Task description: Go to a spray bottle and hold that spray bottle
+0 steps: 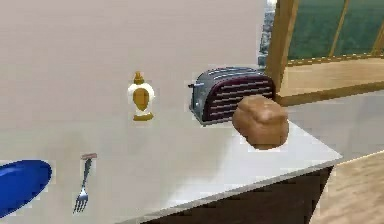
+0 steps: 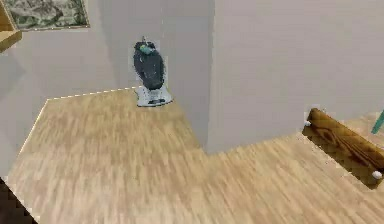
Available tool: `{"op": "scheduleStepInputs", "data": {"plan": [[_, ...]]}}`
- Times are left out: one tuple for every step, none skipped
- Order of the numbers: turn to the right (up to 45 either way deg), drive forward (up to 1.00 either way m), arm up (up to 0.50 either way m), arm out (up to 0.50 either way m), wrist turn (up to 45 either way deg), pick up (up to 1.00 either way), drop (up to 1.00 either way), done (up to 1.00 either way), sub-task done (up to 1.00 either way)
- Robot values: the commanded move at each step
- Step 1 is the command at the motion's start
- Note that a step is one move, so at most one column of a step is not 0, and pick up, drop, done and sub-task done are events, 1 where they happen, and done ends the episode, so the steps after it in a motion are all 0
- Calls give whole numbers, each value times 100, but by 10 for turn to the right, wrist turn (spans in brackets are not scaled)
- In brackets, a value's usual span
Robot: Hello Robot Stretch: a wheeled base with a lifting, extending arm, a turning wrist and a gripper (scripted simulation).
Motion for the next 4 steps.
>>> {"op": "scheduleStepInputs", "data": {"plan": [[-450,0,0,0,0,0,0,0,0],[-450,0,0,0,0,0,0,0,0],[-450,0,0,0,0,0,0,0,0],[450,0,0,0,0,0,0,0,0]]}}
